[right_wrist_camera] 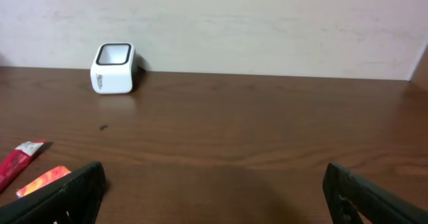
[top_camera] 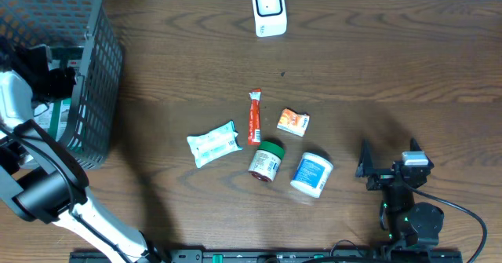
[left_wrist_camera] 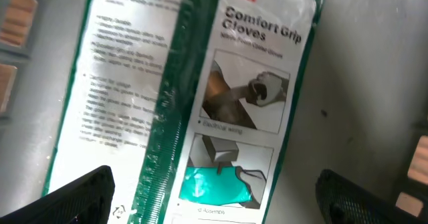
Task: Scan the item barcode
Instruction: 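Grasp the green-and-white glove pack in the basket with the left gripper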
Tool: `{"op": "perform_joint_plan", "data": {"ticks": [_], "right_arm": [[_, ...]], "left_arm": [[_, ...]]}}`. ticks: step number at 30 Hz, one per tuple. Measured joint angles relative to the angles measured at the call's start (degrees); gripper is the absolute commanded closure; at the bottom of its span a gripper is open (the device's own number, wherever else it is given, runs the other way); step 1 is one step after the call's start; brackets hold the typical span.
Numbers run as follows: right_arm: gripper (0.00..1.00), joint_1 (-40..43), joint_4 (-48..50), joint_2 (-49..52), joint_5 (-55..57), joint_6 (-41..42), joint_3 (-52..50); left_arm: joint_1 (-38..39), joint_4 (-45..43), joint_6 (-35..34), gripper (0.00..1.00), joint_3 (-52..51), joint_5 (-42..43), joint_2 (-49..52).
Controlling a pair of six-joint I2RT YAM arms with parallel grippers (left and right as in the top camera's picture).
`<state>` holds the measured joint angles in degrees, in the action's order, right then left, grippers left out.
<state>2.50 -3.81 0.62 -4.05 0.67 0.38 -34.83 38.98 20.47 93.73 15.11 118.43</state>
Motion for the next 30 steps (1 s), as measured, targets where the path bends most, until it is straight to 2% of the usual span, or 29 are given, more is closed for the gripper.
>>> {"op": "perform_joint_plan", "data": {"ticks": [7,16,25,30], "right_arm": [[0.01,0.0,0.0,0.0,0.0,0.0,0.0],[0.01,0.0,0.0,0.0,0.0,0.0,0.0],[0.01,0.0,0.0,0.0,0.0,0.0,0.0],[0.01,0.0,0.0,0.0,0.0,0.0,0.0]], "left_arm": [[2.2,-0.3,2.3,0.05,-2.1,-3.1,2.0],[6.5,-2.7,1.4,0.06,-1.2,-15.1,4.2],[7.1,-4.4,-2.3,0.21,-0.8,-23.1,4.6],[7.2,-4.5,-3.8,0.22,-0.8,-25.9,4.8]]}}
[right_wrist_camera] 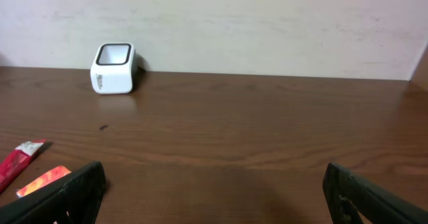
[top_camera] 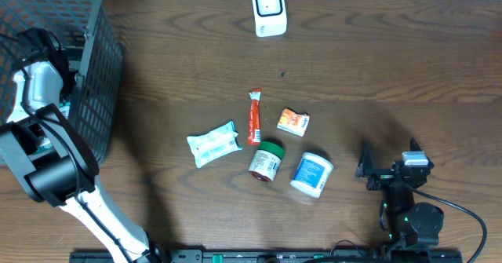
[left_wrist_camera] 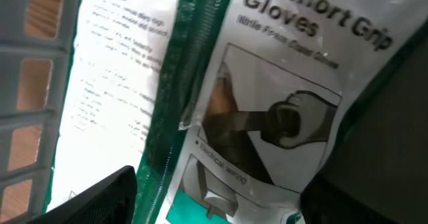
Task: Scan the item barcode
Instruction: 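Grasp the green-and-white glove pack in the basket with the left gripper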
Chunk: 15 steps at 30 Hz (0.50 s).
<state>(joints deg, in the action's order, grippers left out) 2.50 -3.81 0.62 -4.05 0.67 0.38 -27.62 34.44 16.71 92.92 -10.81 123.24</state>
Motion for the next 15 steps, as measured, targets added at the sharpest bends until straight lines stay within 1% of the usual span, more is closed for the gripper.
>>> {"op": "perform_joint_plan", "data": {"ticks": [7,10,12,13,14,15], "right_arm": [[0.01,0.0,0.0,0.0,0.0,0.0,0.0],[0.01,0.0,0.0,0.0,0.0,0.0,0.0],[0.01,0.0,0.0,0.0,0.0,0.0,0.0],[0.01,0.0,0.0,0.0,0.0,0.0,0.0],[0.01,0.0,0.0,0.0,0.0,0.0,0.0],[0.01,0.0,0.0,0.0,0.0,0.0,0.0]], "left_arm": [[0.0,-0.2,-2.3,0.22,0.0,-5.5,0.2],[0.0,-0.2,-4.4,0.26,0.0,-7.3,0.3],[0.0,-0.2,-5.5,0.40,0.0,-7.9,0.4],[0.0,-0.1,-6.5,0.53,0.0,-8.4,0.6],[0.0,-0.2,-7.1,0.57,0.0,-8.9,0.8],[0.0,-0.2,-7.7,0.58,0.0,-9.0,0.9]]}}
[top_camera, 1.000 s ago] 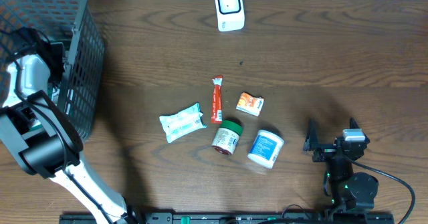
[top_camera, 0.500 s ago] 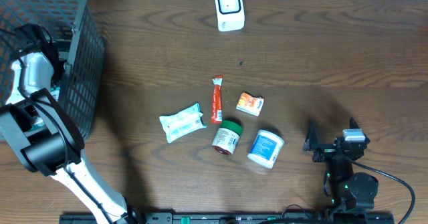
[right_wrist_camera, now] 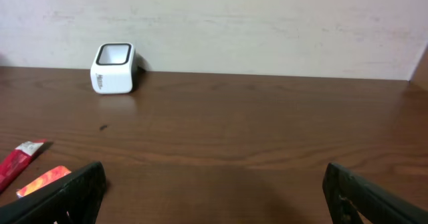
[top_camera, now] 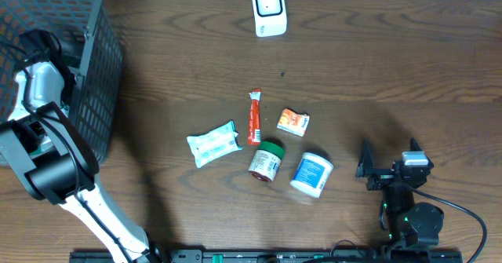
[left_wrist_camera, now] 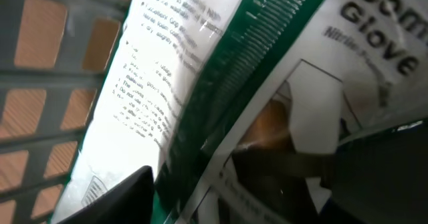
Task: Scan the item barcode
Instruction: 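Grasp the green-and-white glove pack in the basket with the left gripper, then lift the glove pack out and lower it left of the red packet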
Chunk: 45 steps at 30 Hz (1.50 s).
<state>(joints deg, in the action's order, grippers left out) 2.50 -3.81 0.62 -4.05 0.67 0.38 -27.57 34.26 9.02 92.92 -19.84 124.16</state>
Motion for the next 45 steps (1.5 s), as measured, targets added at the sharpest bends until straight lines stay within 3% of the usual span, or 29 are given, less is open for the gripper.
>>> {"op": "perform_joint_plan", "data": {"ticks": [1,4,5,11,14,24,32,38,41,45], "right_arm": [[0.01,0.0,0.0,0.0,0.0,0.0,0.0],[0.01,0.0,0.0,0.0,0.0,0.0,0.0],[0.01,0.0,0.0,0.0,0.0,0.0,0.0],[0.01,0.0,0.0,0.0,0.0,0.0,0.0],[0.01,0.0,0.0,0.0,0.0,0.0,0.0],[0.01,0.0,0.0,0.0,0.0,0.0,0.0],[0.01,0.0,0.0,0.0,0.0,0.0,0.0],[0.01,0.0,0.0,0.0,0.0,0.0,0.0],[0.01,0.0,0.0,0.0,0.0,0.0,0.0],[0.01,0.0,0.0,0.0,0.0,0.0,0.0]], "left_arm": [[0.0,0.1,0.0,0.59,0.0,-0.2,0.3],[0.0,-0.2,-0.3,0.88,0.0,-0.8,0.4],[-0.1,-0.2,-0.4,0.93,-0.1,-1.2,0.6],[-0.2,0.0,-3.1,0.93,-0.8,-2.2,-0.2],[1.0,0.5,-5.4,0.93,-2.1,-1.9,-5.6],[9.1,-3.0,-9.2,0.93,-1.6,-1.7,-42.6],[23.1,3.8,-10.5,0.93,-1.5,0.1,-60.1],[39.8,15.4,-16.8,0.93,-1.7,2.4,-58.9],[47.6,17.2,-19.3,0.93,-3.5,3.2,-51.3],[52.4,17.0,-20.0,0.93,-5.2,3.5,-38.4]]}}
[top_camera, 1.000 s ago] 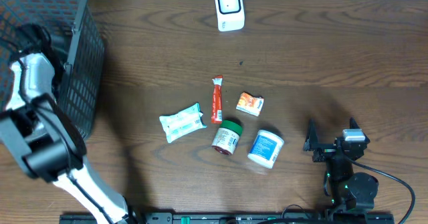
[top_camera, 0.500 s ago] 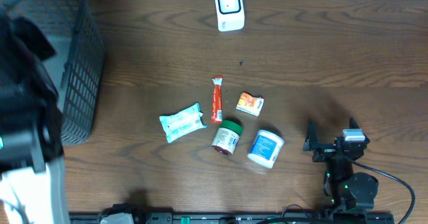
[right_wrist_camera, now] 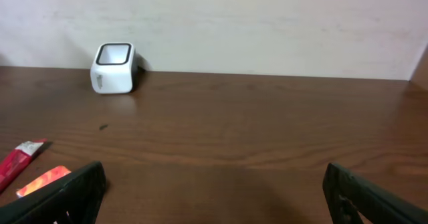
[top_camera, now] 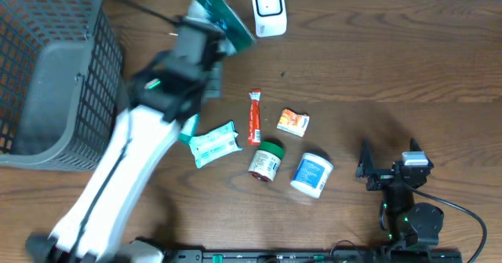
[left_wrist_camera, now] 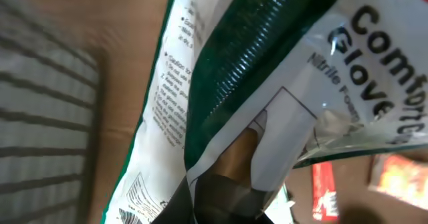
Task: Scan the item barcode
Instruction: 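Lift the glove pack out and lower it left of the red packet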
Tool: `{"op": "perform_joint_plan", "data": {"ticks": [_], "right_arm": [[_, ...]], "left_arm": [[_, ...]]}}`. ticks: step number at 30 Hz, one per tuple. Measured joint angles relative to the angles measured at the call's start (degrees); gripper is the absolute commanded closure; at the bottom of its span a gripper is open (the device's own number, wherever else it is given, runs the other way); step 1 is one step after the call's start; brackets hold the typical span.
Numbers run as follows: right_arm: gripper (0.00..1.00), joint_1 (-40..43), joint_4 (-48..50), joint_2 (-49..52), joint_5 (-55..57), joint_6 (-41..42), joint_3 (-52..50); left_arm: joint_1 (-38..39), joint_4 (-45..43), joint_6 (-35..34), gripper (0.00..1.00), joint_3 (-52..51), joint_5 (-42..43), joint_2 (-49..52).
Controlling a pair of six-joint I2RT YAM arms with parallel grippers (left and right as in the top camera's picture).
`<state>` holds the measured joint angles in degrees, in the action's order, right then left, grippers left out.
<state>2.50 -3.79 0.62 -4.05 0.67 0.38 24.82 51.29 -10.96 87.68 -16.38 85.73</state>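
Note:
A green and white pack of 3M Comfort Grip gloves [top_camera: 225,16] hangs above the table's far side, just left of the white barcode scanner [top_camera: 268,10]. My left gripper [top_camera: 209,31] is shut on it. In the left wrist view the pack [left_wrist_camera: 267,70] fills the frame, and the dark fingers [left_wrist_camera: 224,197] pinch its lower edge. My right gripper [top_camera: 388,167] rests open near the front right with nothing in it. The right wrist view shows the right gripper [right_wrist_camera: 214,204] open and the scanner [right_wrist_camera: 114,68] far ahead to the left.
A grey mesh basket [top_camera: 98,74] stands at the far left. In the middle lie a white wipes pack [top_camera: 213,144], a red stick packet [top_camera: 254,116], an orange packet [top_camera: 293,122], a green-lidded jar [top_camera: 267,159] and a white and blue tub [top_camera: 312,173].
My left gripper was down in the basket with its fingers around the gloves pack. Now it holds the pack out of the basket, up beside the scanner. The right arm is unchanged.
My left gripper first hung open over the gloves pack lying in the basket. It then stood closer to the pack, and later its fingers framed the pack tightly. Now the pack is gripped, out of the basket, and held left of the scanner.

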Motion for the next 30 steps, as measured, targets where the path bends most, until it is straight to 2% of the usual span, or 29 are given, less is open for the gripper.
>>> {"op": "perform_joint_plan", "data": {"ticks": [8,13,22,25,30], "right_arm": [[0.01,0.0,0.0,0.0,0.0,0.0,0.0],[0.01,0.0,0.0,0.0,0.0,0.0,0.0],[0.01,0.0,0.0,0.0,0.0,0.0,0.0],[0.01,0.0,0.0,0.0,0.0,0.0,0.0],[0.01,0.0,0.0,0.0,0.0,0.0,0.0]], "left_arm": [[0.9,-1.4,-0.5,0.93,-0.3,-2.3,19.7],[0.0,-2.5,-1.3,0.93,-0.3,-6.3,26.8],[-6.2,-3.3,-3.1,0.93,-1.4,-8.0,32.0],[-7.9,-4.3,-3.5,0.93,-2.6,-5.8,32.0],[-8.4,-10.6,-4.6,0.93,-7.4,-2.5,32.0]]}}
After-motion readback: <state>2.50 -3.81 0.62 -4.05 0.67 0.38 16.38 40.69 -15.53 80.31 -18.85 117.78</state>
